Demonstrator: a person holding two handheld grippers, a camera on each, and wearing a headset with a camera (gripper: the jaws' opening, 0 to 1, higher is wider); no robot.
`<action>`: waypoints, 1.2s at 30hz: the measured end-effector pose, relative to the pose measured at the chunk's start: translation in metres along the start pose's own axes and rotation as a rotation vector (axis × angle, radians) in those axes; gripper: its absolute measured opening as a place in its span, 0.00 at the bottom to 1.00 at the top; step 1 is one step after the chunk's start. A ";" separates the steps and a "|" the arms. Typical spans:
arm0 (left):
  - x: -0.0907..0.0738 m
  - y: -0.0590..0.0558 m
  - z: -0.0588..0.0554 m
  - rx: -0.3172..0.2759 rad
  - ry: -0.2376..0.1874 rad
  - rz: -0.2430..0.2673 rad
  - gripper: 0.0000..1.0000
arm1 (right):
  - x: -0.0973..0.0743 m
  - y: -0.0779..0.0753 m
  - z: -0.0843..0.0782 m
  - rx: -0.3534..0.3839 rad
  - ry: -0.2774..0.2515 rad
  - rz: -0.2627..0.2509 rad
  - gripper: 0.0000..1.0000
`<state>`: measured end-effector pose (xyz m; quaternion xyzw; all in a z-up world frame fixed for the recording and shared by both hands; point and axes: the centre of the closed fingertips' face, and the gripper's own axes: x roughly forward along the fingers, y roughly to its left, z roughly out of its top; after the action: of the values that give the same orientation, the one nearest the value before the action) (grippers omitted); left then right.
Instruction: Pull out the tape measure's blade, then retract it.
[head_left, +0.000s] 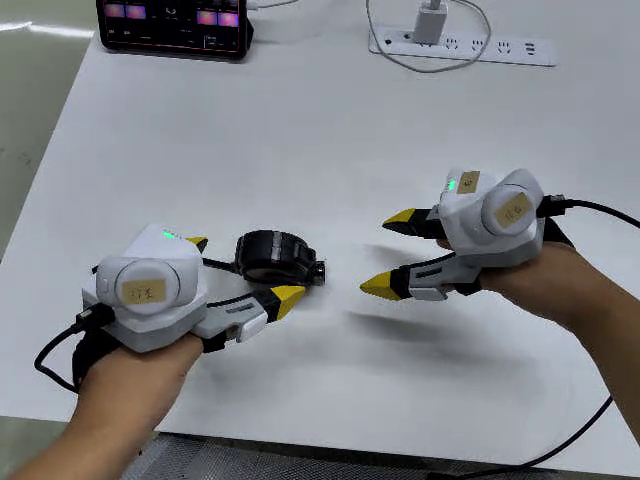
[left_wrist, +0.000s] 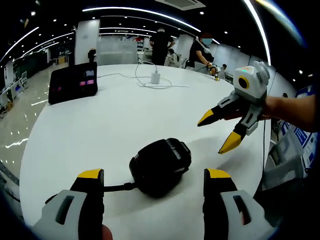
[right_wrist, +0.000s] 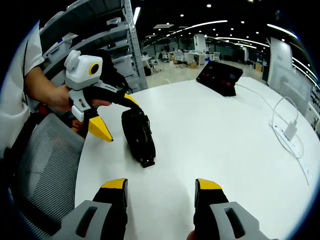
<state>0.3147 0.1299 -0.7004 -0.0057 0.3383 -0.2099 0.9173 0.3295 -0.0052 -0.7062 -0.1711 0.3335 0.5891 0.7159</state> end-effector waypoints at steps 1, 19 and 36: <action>-0.001 0.000 0.000 0.004 0.001 -0.001 0.79 | -0.002 0.000 -0.001 0.002 -0.003 -0.004 0.52; -0.019 -0.005 0.000 0.090 -0.011 -0.054 0.83 | -0.030 0.004 -0.015 0.036 -0.023 -0.062 0.52; -0.038 -0.008 -0.001 0.150 -0.022 -0.100 0.87 | -0.052 0.013 -0.019 0.023 -0.069 -0.121 0.60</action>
<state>0.2851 0.1375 -0.6760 0.0439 0.3110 -0.2801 0.9071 0.3078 -0.0520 -0.6825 -0.1620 0.3044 0.5466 0.7632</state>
